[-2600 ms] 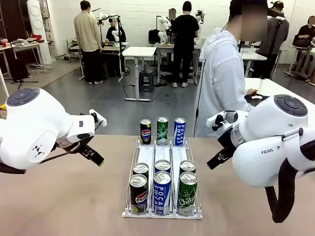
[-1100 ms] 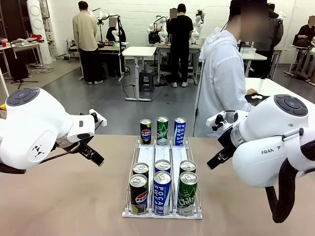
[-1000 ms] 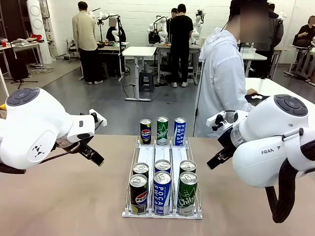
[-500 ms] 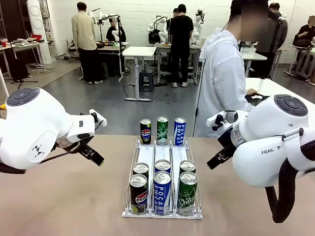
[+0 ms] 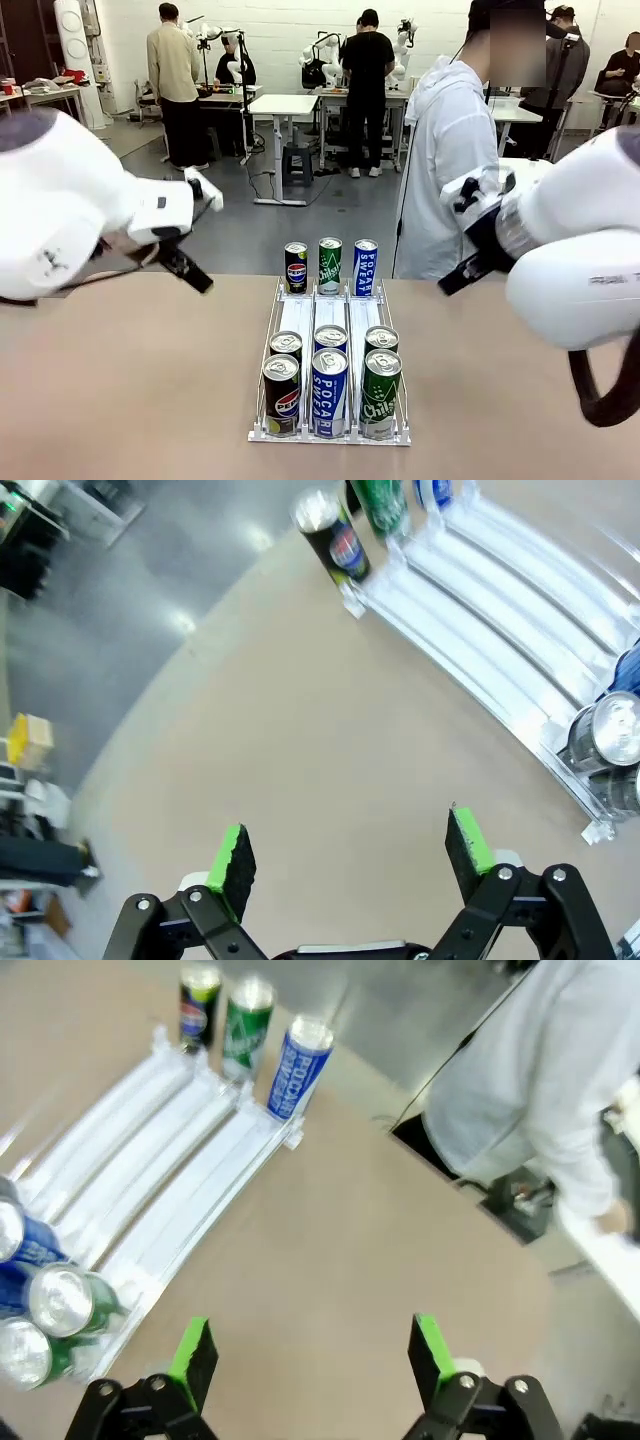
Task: Retrieve and hand over the desired beverage to the person.
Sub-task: Pick up a can of the same type that the person held from the Automatic Can Dispenser.
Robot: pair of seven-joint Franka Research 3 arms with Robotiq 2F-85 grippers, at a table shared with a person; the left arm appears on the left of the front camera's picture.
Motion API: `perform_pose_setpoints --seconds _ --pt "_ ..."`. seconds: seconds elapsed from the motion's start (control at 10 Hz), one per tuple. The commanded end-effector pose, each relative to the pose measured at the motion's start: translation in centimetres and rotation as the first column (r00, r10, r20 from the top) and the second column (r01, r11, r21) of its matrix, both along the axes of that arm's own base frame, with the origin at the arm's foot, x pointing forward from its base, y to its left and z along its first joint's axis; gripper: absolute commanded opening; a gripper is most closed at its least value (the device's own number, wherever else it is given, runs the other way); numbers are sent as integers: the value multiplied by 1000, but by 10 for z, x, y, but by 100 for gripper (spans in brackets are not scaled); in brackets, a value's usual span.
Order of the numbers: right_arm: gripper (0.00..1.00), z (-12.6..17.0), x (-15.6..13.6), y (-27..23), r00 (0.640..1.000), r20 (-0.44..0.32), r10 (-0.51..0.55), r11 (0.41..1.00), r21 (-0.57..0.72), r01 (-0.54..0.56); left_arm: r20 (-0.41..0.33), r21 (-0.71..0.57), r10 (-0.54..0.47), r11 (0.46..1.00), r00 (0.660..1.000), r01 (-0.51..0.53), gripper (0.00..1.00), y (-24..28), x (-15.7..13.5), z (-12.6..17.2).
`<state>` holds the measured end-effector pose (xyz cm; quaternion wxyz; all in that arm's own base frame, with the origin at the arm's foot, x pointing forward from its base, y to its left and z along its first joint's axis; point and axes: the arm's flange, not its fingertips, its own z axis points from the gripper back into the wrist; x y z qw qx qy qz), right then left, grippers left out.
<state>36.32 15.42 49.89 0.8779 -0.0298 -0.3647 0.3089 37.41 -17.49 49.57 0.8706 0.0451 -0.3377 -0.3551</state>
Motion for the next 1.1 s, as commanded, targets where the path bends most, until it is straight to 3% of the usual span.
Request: perform_pose_setpoints --seconds 0.0,0.1,0.3,0.4,0.7,0.8,1.0 --pt "100 65 -31 9 995 95 -23 999 -44 27 108 72 15 997 994 -23 100 -13 -16 52" --pt "100 86 -42 16 993 119 -15 998 -60 22 139 90 10 996 990 -22 100 -20 -25 75" --pt "100 99 -49 20 993 118 -8 996 -88 19 210 118 13 992 978 -39 100 -26 -39 96" --pt "100 105 -53 10 990 137 9 999 -49 -2 159 85 -32 996 987 18 100 -18 -35 96" --pt "100 113 -57 13 991 135 12 998 -58 -5 179 96 -31 995 983 14 100 -21 -39 103" --pt "100 116 -45 -22 998 -33 57 985 164 -51 -11 -143 -103 985 995 101 100 12 -25 111" --pt "100 122 -42 -84 979 -155 130 913 403 -58 -210 -396 -142 917 967 49 100 83 -13 122"
